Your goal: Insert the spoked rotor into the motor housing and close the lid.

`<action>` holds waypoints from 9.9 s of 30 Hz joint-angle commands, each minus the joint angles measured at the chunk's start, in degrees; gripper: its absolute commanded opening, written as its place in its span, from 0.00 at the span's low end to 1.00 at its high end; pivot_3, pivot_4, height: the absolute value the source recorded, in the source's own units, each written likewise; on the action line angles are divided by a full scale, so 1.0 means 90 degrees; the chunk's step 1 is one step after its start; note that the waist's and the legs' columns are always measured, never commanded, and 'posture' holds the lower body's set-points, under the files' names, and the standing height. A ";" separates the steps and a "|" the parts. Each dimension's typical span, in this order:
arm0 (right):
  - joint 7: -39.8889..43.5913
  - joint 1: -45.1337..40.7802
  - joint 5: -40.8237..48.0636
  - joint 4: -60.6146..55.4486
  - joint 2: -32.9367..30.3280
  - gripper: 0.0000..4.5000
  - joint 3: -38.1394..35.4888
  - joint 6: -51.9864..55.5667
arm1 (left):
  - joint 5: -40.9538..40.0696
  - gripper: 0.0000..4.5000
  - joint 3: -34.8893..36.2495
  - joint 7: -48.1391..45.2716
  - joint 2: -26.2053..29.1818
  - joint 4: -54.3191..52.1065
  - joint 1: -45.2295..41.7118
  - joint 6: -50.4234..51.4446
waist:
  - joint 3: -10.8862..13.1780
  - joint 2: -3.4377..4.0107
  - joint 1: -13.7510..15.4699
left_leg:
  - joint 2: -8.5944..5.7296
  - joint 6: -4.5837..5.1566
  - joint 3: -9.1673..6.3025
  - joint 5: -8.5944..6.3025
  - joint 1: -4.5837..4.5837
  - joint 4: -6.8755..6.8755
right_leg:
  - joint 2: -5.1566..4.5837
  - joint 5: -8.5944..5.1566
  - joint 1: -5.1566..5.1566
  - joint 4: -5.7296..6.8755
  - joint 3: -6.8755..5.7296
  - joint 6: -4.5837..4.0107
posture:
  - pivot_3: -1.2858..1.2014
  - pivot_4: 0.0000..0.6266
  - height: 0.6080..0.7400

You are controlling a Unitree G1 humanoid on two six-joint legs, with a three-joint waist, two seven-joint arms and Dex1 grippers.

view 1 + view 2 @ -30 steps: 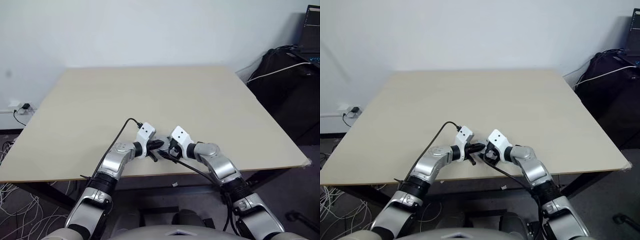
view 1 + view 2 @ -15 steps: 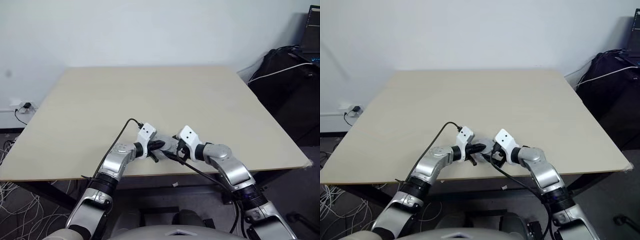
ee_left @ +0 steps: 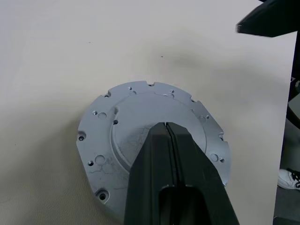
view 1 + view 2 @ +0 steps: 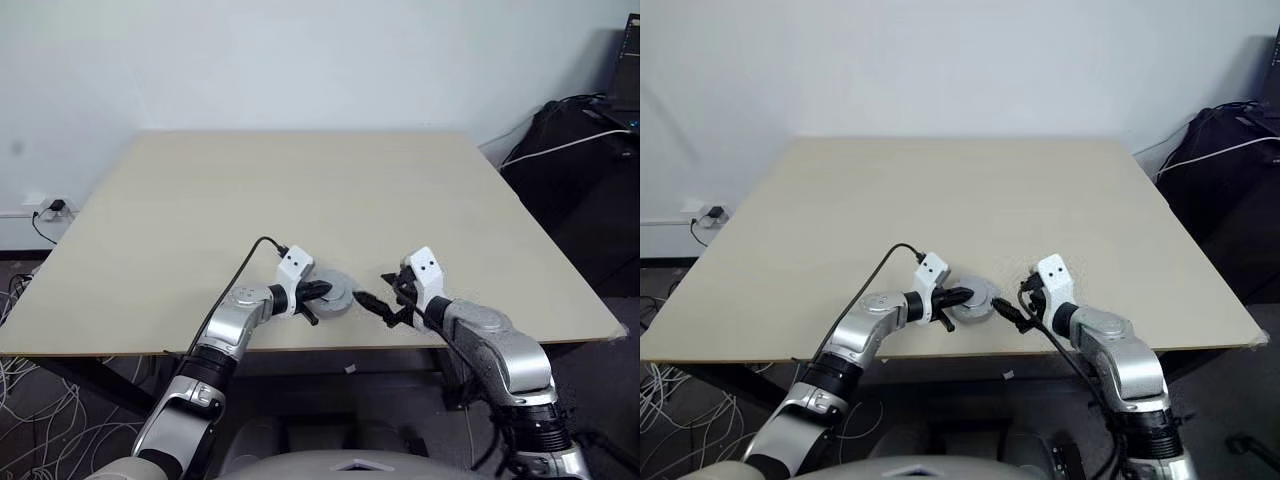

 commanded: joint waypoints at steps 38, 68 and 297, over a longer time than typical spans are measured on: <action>-0.2148 -0.1532 0.1314 0.2208 0.2230 1.00 -0.1922 0.1439 | -0.0006 0.00 -0.0074 -0.0033 0.0056 -0.0059 -0.0001 0.0003 | -0.0022 0.0047 -0.0184 | -0.0013 0.0023 0.0002 0.0012 -0.0006 -0.0010 | -0.0003 -0.0001 -0.0005 -0.0002 -0.0009 0.0004 | 0.52 0.00 1.00; -0.1287 -0.1335 0.1948 0.3342 0.1818 1.00 -0.1863 0.1266 | -0.0020 0.00 -0.0070 -0.0039 0.0186 -0.0260 0.0194 0.0070 | -0.0016 0.0052 -0.0329 | 0.0006 0.0018 0.0002 0.0009 0.0003 -0.0013 | 0.0016 -0.0001 -0.0008 0.0006 -0.0005 0.0002 | 0.52 0.00 1.00; -0.1637 0.0727 0.1145 0.0049 0.0819 1.00 0.1576 -0.2212 | -0.7002 0.48 0.4590 0.3135 -0.1457 -0.0250 0.0726 -0.1416 | 0.0034 -0.0053 -0.0169 | -0.0006 0.0023 0.0021 0.0010 -0.0007 0.0002 | 0.0065 0.0035 0.0031 -0.0082 0.0000 0.0050 | 0.52 0.00 1.00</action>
